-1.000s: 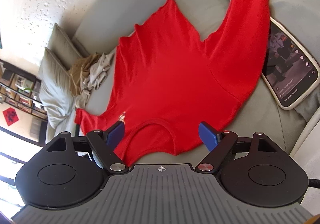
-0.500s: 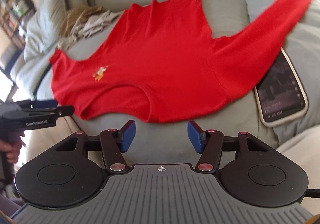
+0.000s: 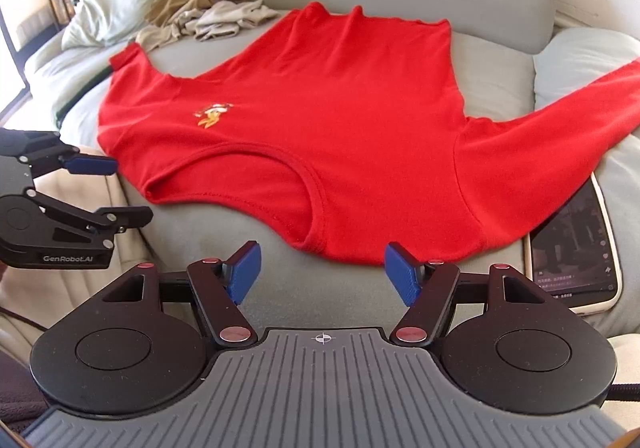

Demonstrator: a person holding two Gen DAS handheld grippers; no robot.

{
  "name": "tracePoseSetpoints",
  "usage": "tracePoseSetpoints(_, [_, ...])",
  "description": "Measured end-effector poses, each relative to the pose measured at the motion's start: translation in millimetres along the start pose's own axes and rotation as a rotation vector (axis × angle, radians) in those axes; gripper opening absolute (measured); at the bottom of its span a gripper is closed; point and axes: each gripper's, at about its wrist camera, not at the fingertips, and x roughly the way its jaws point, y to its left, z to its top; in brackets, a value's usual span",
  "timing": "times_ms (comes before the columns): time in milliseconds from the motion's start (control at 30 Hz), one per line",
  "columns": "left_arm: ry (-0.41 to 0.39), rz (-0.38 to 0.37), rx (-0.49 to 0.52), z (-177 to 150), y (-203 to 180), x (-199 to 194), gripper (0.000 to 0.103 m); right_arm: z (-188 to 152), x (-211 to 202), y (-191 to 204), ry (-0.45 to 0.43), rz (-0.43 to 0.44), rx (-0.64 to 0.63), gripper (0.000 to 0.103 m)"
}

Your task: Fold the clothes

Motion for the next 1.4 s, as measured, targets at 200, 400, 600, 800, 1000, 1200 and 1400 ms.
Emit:
tracePoseSetpoints(200, [-0.02,-0.002,-0.013,1.0,-0.6,10.4,0.056,1.1,7.4,6.8,-0.015,0.011,-0.039,0.065])
tracePoseSetpoints(400, [0.01,-0.059,-0.057,8.2,1.9,26.8,0.047,9.7,20.3,7.3,-0.039,0.024,-0.037,0.056])
tracePoseSetpoints(600, [0.037,-0.038,-0.065,11.3,0.9,33.6,0.002,7.8,38.8,-14.1,0.028,0.012,0.133,0.018])
tracePoseSetpoints(800, [0.105,-0.053,0.002,9.2,-0.2,23.2,0.002,7.6,33.2,-14.5,0.084,0.023,0.138,0.002])
tracePoseSetpoints(1000, [0.128,-0.06,-0.027,13.6,1.9,19.5,0.022,13.3,21.9,-14.4,0.073,0.041,0.114,0.01])
tracePoseSetpoints(1200, [0.04,-0.144,-0.211,28.4,31.5,3.4,0.049,26.6,-8.7,-20.8,-0.032,0.055,0.13,0.042])
tracePoseSetpoints(1400, [0.153,-0.012,-0.323,30.0,39.9,53.1,0.037,35.6,25.5,-46.8,0.028,0.012,0.286,0.01])
